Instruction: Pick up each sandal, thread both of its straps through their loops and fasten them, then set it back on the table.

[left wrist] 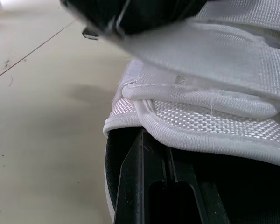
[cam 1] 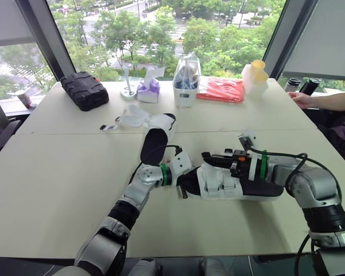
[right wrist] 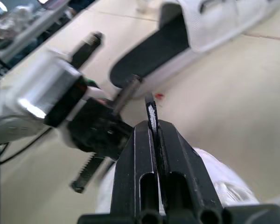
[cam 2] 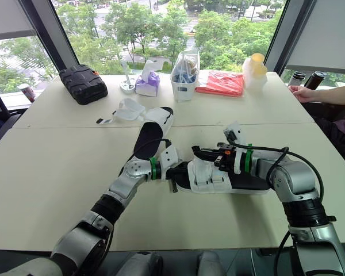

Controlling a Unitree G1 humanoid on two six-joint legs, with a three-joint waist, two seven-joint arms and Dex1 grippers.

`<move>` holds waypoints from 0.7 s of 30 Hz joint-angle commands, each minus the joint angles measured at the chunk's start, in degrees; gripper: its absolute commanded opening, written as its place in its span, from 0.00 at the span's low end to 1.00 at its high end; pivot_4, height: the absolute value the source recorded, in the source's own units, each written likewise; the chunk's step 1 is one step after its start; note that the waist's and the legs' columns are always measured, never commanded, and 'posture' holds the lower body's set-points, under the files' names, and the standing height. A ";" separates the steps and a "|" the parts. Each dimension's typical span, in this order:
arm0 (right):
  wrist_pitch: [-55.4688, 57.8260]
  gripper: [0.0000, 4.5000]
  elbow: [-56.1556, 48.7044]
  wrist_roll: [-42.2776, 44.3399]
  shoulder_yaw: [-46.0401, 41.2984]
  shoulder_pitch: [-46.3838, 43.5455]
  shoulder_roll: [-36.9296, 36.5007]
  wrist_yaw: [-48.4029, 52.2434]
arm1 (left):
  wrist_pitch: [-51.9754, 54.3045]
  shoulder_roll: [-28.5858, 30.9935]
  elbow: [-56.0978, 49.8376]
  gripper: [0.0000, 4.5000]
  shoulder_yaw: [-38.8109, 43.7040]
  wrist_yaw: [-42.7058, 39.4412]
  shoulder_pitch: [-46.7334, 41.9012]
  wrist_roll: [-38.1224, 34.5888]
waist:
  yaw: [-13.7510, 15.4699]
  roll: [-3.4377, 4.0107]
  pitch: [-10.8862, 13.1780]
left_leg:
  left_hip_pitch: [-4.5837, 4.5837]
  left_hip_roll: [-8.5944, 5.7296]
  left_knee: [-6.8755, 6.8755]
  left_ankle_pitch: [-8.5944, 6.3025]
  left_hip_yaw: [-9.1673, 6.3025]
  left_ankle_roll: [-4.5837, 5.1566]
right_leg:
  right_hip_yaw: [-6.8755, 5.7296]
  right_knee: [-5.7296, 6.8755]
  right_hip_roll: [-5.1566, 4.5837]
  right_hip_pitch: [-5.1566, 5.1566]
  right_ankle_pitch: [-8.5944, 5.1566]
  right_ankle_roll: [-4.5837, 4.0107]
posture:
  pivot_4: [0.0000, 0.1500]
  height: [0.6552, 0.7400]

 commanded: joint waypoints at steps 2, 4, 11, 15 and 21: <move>-4.04 0.01 1.76 -7.66 3.67 -0.67 -1.38 -1.02 | 0.21 -0.20 0.74 0.00 -0.73 -0.02 0.39 0.50 | -0.02 0.00 -0.01 | 0.01 0.00 0.00 0.00 0.00 0.00 | 0.00 0.00 0.00 0.01 0.00 0.00 | 1.00 1.00; -5.76 0.01 2.38 -11.72 6.78 -0.46 -2.75 -0.51 | 0.32 -0.17 0.34 0.00 -0.70 0.12 0.73 0.49 | -0.03 0.02 -0.02 | 0.03 0.00 0.00 0.00 0.01 0.00 | 0.00 0.01 0.00 0.03 0.01 0.00 | 1.00 1.00; -8.53 0.55 2.50 -13.88 7.29 0.35 -2.84 1.77 | 0.67 -0.11 -0.24 0.00 -0.67 0.44 0.94 0.39 | 0.02 0.01 -0.04 | 0.11 0.00 0.01 0.01 0.00 -0.01 | -0.01 0.00 0.00 0.13 0.02 0.02 | 1.00 1.00; -8.88 0.99 -1.00 -12.01 4.15 0.91 -2.93 2.85 | 0.89 0.22 -0.82 0.00 -0.55 0.32 1.09 0.28 | 0.03 0.01 -0.03 | 0.09 0.00 0.00 0.01 -0.03 -0.01 | -0.01 -0.01 0.00 0.12 0.02 0.02 | 1.00 1.00; 6.27 0.99 -6.63 5.33 -11.46 0.43 -2.33 0.86 | 2.71 1.93 -4.43 0.00 -0.10 -0.87 2.22 -0.73 | 0.03 0.02 -0.02 | -0.03 0.00 -0.01 0.01 -0.03 -0.01 | 0.00 -0.01 0.00 -0.03 0.03 0.00 | 1.00 1.00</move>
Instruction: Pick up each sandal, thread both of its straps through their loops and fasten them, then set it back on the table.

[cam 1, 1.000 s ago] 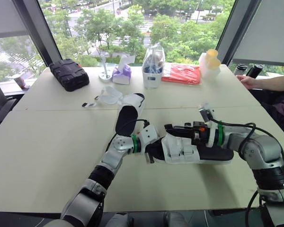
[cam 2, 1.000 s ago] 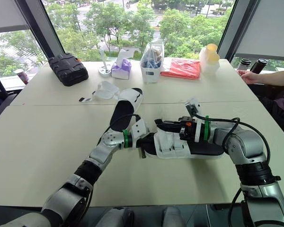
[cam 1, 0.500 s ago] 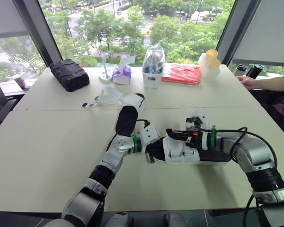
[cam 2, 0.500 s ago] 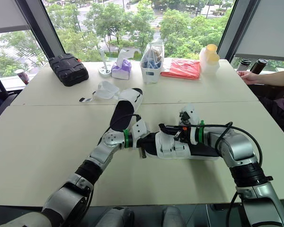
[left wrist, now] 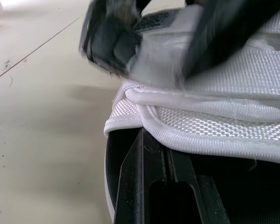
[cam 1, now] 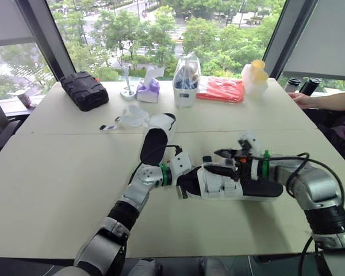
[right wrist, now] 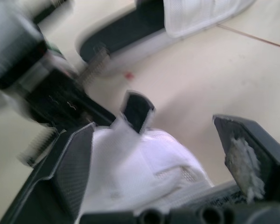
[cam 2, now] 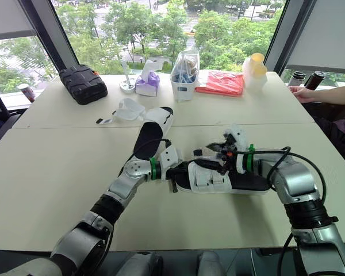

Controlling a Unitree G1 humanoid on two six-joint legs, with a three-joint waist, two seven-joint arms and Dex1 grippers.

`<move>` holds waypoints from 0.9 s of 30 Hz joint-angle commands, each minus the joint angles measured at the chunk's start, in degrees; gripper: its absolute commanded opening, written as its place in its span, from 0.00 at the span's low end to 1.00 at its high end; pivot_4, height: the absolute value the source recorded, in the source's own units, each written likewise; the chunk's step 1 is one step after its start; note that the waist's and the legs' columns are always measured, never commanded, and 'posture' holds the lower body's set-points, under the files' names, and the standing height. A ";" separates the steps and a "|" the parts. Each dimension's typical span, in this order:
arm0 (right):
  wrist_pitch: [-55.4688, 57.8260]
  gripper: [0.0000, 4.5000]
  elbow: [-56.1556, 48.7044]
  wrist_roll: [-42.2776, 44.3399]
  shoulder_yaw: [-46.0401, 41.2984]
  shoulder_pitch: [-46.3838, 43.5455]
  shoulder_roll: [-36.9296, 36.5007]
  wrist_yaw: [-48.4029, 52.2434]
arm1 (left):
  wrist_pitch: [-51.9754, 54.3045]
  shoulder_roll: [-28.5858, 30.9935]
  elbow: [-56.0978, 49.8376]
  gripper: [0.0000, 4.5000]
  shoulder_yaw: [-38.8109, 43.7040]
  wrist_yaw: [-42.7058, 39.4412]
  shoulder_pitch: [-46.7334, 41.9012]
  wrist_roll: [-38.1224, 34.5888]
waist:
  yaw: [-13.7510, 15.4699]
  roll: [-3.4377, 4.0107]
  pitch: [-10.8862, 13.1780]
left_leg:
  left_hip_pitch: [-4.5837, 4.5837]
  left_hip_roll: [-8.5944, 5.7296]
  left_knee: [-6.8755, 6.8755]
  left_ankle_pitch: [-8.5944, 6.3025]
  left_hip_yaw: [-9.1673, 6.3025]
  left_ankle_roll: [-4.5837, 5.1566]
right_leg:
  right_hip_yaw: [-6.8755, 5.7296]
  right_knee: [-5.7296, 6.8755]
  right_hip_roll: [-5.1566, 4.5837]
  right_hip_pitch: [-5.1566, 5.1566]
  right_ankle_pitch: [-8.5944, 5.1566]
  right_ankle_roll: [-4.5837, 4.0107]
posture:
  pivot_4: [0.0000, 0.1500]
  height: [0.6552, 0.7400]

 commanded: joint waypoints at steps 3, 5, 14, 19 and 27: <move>18.65 0.99 -2.54 19.36 -20.31 2.93 -3.47 -2.17 | 10.08 4.10 -13.92 0.00 2.57 -3.56 4.89 -6.26 | 0.01 0.01 0.01 | -0.02 0.01 -0.05 -0.01 -0.02 0.01 | 0.01 0.01 0.00 -0.04 0.01 -0.02 | 1.00 1.00; 21.13 0.99 -1.69 19.98 -22.17 6.34 -5.89 -1.74 | 15.09 6.57 -20.33 0.00 4.00 -4.31 6.65 -9.07 | 0.04 0.01 0.01 | -0.12 0.02 -0.09 -0.02 -0.02 0.02 | 0.02 0.00 0.00 -0.17 0.01 -0.04 | 1.00 1.00; 24.42 0.99 0.78 19.54 -18.60 12.77 -10.20 1.83 | 30.82 18.62 -36.42 0.00 8.98 -6.58 9.68 -17.07 | -0.81 0.24 0.10 | -0.12 0.05 -0.09 -0.01 0.11 0.02 | 0.07 0.04 0.02 -0.23 0.01 -0.03 | 1.00 1.00; 24.68 0.99 5.54 19.14 -14.32 8.54 -8.36 4.08 | 35.15 23.81 -39.84 0.00 9.97 -8.83 10.53 -20.35 | -1.64 0.25 0.12 | -0.11 0.04 -0.09 -0.01 0.10 0.02 | 0.07 0.08 0.02 -0.22 0.01 -0.03 | 1.00 1.00; 24.30 0.99 12.28 16.37 -3.53 -0.23 -2.85 7.96 | 34.48 23.35 -40.04 0.00 9.66 -5.72 11.95 -20.50 | -1.78 0.28 0.14 | -0.09 0.04 -0.09 0.00 0.09 0.01 | 0.08 0.08 0.02 -0.22 0.01 -0.03 | 1.00 1.00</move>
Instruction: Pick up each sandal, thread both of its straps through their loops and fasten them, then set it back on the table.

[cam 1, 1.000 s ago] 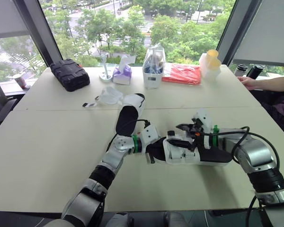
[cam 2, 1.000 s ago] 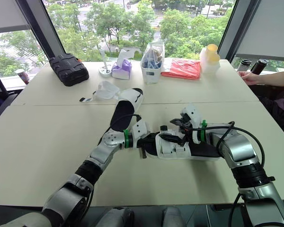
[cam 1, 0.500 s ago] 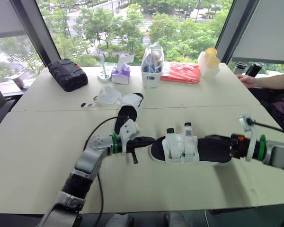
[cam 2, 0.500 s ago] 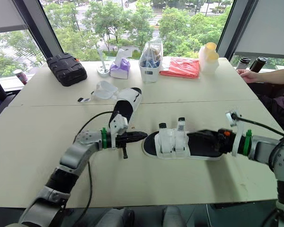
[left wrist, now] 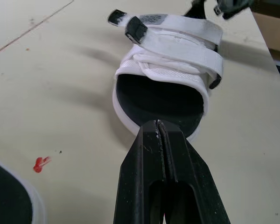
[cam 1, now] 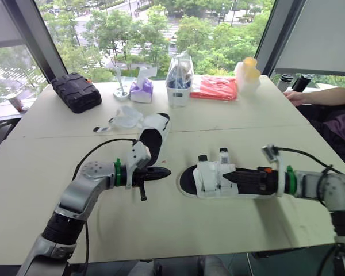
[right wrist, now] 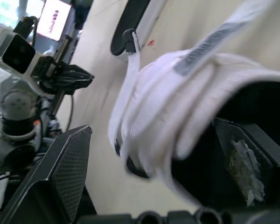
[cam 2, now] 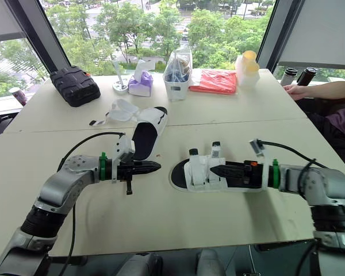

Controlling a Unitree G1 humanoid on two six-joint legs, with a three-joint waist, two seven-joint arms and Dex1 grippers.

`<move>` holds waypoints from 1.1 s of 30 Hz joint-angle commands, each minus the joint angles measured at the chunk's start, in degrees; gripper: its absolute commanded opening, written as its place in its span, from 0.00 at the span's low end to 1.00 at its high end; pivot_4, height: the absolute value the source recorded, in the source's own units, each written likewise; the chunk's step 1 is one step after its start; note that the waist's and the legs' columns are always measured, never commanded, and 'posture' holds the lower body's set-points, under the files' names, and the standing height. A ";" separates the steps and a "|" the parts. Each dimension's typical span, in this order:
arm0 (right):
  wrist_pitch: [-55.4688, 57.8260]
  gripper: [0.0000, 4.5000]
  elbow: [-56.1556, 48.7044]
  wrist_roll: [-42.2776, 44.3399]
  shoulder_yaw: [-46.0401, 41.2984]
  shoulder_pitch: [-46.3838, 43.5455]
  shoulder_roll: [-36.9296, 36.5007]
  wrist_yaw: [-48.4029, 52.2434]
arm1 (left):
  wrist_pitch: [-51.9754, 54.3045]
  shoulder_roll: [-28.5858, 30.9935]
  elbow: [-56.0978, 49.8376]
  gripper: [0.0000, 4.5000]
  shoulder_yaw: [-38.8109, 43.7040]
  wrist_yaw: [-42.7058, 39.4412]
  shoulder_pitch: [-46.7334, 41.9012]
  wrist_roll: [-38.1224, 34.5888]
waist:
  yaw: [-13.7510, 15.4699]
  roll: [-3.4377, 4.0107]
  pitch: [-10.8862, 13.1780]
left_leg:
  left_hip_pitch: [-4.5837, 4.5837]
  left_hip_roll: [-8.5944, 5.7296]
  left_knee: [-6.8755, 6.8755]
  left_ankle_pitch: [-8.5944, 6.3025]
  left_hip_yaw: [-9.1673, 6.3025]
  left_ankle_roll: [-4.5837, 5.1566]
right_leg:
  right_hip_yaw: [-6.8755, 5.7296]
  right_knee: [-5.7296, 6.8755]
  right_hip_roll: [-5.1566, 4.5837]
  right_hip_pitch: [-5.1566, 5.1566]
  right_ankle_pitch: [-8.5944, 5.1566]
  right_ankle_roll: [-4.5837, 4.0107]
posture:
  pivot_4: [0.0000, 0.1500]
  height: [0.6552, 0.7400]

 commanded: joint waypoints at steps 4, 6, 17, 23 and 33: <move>0.05 0.81 0.32 -0.46 3.64 -3.31 1.65 3.08 | -1.67 -0.72 -1.10 0.00 0.45 1.96 1.05 -0.08 | 0.38 0.01 0.01 | -0.02 -0.01 0.00 0.00 -0.04 -0.01 | -0.01 0.00 0.00 -0.01 0.00 0.00 | 1.00 1.00; 0.01 0.60 0.67 -0.60 3.45 -3.57 1.78 3.22 | -2.64 -1.04 -0.22 0.00 0.24 2.36 0.84 0.40 | 0.38 0.01 0.01 | -0.05 -0.02 0.00 0.00 -0.04 -0.01 | -0.01 -0.02 -0.01 -0.02 0.00 0.00 | 1.00 1.00; -6.59 0.01 -1.66 1.21 -14.71 -6.33 11.34 -17.35 | -7.35 -6.66 6.12 0.00 1.58 5.95 -4.31 0.58 | 0.23 0.02 0.01 | -0.07 -0.02 0.00 0.02 -0.02 -0.04 | 0.02 0.01 -0.02 -0.11 0.02 -0.02 | 1.00 1.00; -23.24 0.01 7.22 -1.58 -31.41 -18.58 20.29 -49.27 | -10.88 -7.72 13.00 0.00 1.42 8.38 -7.72 3.64 | 0.56 0.15 0.04 | -0.22 -0.07 -0.03 0.23 -0.04 -0.39 | 0.07 0.08 -0.01 -0.30 0.16 -0.09 | 1.00 1.00; -54.94 0.01 26.36 -13.45 -31.76 -31.79 27.75 -64.19 | -12.79 -9.79 17.65 0.00 1.61 9.20 -10.07 4.16 | -1.83 0.47 0.22 | -0.70 -0.05 -0.05 0.35 0.21 -0.55 | 0.27 0.25 0.02 -0.94 0.15 -0.10 | 1.00 1.00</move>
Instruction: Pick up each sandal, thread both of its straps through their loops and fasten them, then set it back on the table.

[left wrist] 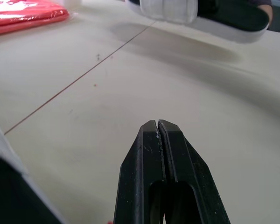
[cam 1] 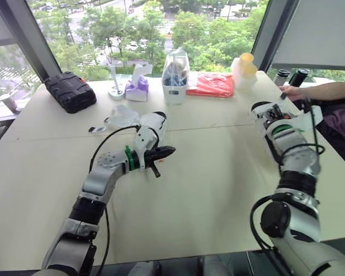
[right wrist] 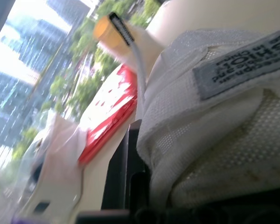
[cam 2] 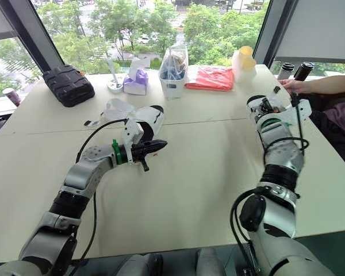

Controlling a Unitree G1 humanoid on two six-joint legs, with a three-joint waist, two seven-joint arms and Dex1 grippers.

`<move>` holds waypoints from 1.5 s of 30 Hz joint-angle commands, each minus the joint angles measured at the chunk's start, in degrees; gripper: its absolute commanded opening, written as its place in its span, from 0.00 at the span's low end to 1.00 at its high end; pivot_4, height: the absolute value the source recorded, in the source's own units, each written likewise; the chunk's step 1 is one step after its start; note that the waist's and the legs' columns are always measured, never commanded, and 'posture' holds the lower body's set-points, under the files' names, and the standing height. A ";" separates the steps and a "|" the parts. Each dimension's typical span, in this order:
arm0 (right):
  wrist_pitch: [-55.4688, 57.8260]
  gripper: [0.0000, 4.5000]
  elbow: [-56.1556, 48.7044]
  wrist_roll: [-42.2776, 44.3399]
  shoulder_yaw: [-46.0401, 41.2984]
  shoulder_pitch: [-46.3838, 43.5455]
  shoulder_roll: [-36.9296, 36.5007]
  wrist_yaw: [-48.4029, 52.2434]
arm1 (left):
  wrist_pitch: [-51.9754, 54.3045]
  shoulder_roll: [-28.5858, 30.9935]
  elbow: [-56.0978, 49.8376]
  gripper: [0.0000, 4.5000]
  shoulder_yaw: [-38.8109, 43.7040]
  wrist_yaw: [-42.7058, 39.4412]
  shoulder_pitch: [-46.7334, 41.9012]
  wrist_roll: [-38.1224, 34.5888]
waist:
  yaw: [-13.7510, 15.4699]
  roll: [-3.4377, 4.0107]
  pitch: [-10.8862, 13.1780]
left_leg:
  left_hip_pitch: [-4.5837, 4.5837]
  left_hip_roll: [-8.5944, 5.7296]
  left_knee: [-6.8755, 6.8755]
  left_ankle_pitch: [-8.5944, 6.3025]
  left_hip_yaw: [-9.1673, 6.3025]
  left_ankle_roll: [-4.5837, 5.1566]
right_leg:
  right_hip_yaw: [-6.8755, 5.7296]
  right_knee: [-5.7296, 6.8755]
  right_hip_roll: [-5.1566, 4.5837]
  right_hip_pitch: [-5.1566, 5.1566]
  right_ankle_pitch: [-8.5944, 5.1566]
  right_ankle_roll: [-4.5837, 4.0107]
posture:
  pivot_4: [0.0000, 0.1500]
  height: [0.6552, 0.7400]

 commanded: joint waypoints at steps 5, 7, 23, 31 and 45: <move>-12.81 0.41 14.57 -1.97 -1.11 -6.73 -2.68 0.22 | -1.60 -0.92 -0.74 0.00 0.97 1.11 0.05 0.21 | -0.69 0.06 0.04 | -0.03 0.00 0.02 0.03 -0.03 -0.03 | 0.02 0.10 0.01 -0.03 0.00 0.00 | 1.00 1.00; -14.06 0.65 16.64 -1.02 -2.15 -6.92 -3.48 0.84 | -1.68 -0.89 -1.19 0.00 0.97 1.36 0.59 0.36 | -0.83 0.06 0.04 | -0.03 0.00 0.04 0.03 -0.02 -0.03 | 0.02 0.10 0.01 -0.03 0.00 0.00 | 1.00 1.00; 20.17 0.99 -51.20 16.28 6.58 29.23 7.71 -17.27 | -2.75 3.11 -3.99 0.00 2.45 6.04 2.05 4.02 | -0.30 0.18 0.01 | -0.03 0.04 0.11 0.01 -0.18 -0.02 | 0.01 0.60 0.07 -0.14 -0.05 -0.08 | 1.00 1.00; 33.87 1.00 -73.33 28.89 23.89 44.90 -5.46 -1.29 | -7.96 7.44 -4.74 0.76 0.95 10.46 -0.44 12.47 | 0.25 0.13 0.01 | 0.33 0.12 0.15 -0.05 -0.14 0.14 | -0.03 0.69 0.28 0.10 -0.02 -0.13 | 1.00 1.00; 26.76 1.00 -63.20 22.27 31.73 40.26 -7.31 9.71 | -25.59 11.82 16.60 0.99 -15.46 38.34 -12.87 53.66 | 0.74 -0.09 0.07 | 0.89 0.05 0.13 -0.13 -0.14 0.25 | -0.07 0.47 0.19 0.78 -0.11 0.03 | 1.00 1.00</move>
